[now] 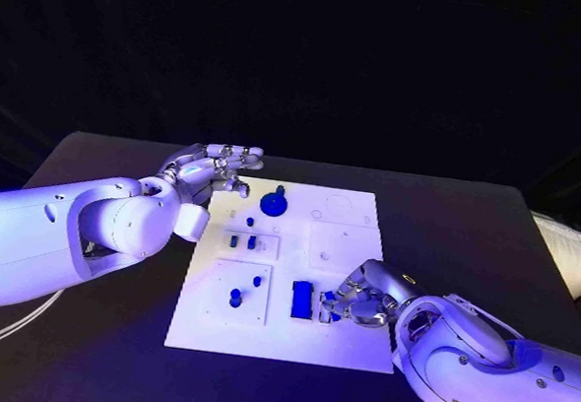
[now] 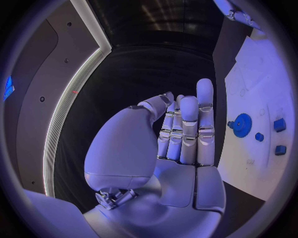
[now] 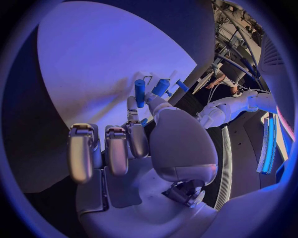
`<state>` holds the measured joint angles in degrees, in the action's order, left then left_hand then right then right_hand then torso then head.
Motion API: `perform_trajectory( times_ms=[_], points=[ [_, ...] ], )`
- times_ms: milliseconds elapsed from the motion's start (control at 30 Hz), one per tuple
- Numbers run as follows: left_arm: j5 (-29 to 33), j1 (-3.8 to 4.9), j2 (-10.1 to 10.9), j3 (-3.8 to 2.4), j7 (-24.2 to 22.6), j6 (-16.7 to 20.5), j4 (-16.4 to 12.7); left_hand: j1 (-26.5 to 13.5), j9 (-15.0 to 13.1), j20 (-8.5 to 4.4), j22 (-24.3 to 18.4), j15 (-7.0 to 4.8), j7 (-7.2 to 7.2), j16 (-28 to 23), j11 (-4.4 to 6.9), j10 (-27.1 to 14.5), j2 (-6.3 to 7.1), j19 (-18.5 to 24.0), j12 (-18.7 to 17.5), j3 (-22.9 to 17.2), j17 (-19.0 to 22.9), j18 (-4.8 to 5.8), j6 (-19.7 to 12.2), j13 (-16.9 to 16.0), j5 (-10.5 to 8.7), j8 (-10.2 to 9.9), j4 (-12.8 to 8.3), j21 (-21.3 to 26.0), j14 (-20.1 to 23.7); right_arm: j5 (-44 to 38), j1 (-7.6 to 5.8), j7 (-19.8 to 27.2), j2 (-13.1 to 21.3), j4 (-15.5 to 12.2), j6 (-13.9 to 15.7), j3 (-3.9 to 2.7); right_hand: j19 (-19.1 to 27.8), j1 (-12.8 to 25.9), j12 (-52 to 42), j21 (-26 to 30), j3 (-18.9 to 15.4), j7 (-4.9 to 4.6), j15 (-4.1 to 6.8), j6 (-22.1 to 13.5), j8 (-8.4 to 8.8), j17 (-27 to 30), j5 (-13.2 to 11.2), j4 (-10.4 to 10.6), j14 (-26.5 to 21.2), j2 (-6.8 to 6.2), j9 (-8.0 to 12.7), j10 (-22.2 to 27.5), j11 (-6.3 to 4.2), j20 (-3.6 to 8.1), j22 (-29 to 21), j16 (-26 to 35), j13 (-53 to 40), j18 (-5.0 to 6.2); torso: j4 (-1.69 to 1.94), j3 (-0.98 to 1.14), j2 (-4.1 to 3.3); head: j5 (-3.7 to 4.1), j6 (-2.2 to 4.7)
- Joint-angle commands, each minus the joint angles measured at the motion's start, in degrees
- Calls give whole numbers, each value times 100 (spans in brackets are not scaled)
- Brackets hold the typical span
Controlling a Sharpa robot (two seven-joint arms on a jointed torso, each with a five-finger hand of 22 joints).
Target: Assemble the parts on the task board
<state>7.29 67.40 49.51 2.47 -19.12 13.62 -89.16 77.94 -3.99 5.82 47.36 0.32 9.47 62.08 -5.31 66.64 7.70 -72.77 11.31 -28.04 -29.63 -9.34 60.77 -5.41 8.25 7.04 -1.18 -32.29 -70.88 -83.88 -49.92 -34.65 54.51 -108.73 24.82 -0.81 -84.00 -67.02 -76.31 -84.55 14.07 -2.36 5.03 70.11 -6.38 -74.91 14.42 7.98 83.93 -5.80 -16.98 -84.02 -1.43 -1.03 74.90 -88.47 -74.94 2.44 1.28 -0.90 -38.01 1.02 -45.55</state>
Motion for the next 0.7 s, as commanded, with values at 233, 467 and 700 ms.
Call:
perform_trajectory(
  times_ms=[233, 467, 700],
  points=[
    [-75, 2, -6, -3, 1, -161, -31, 11, 8, 6, -9, 0, 26, -31, 0, -56, -68, 55, 33, 0, 5, -109, -29, -8, 26, 29, -39, 35, 55, 252, 3, -35, -66, 24, -262, 1, -317, 25, -12, -25, -68, 6, 52, 73, -53, -1274, 58, 25, 559, 78, -27, -315, -57, 39, 827, -17, -849, -67, 3, 4, -2, -14, -6],
    [-92, 2, -2, -3, 8, -172, -31, 6, 9, 7, -9, 2, 29, -35, -3, -61, -67, 55, 34, 3, 17, -108, -32, -7, 25, 28, -38, 35, 60, 218, 3, -37, -79, 45, -286, 1, -318, 98, -34, -24, -133, 21, 66, 107, -73, -1275, 72, 95, 560, 119, -61, -328, -72, 52, 829, -17, -864, -67, 1, 2, -2, -23, -4],
    [-96, 2, 0, -3, 13, -180, -33, 6, 9, 7, -9, 2, 29, -35, -3, -61, -67, 55, 34, 3, 17, -108, -32, -7, 25, 28, -38, 35, 60, 153, 3, -42, -92, 78, -378, 1, -325, 241, 3, -35, -240, 55, 89, 167, -115, -1284, 78, 240, 562, 210, -129, -340, -100, 73, 844, -22, -851, -70, 5, 2, -2, -24, -3]
  ],
)
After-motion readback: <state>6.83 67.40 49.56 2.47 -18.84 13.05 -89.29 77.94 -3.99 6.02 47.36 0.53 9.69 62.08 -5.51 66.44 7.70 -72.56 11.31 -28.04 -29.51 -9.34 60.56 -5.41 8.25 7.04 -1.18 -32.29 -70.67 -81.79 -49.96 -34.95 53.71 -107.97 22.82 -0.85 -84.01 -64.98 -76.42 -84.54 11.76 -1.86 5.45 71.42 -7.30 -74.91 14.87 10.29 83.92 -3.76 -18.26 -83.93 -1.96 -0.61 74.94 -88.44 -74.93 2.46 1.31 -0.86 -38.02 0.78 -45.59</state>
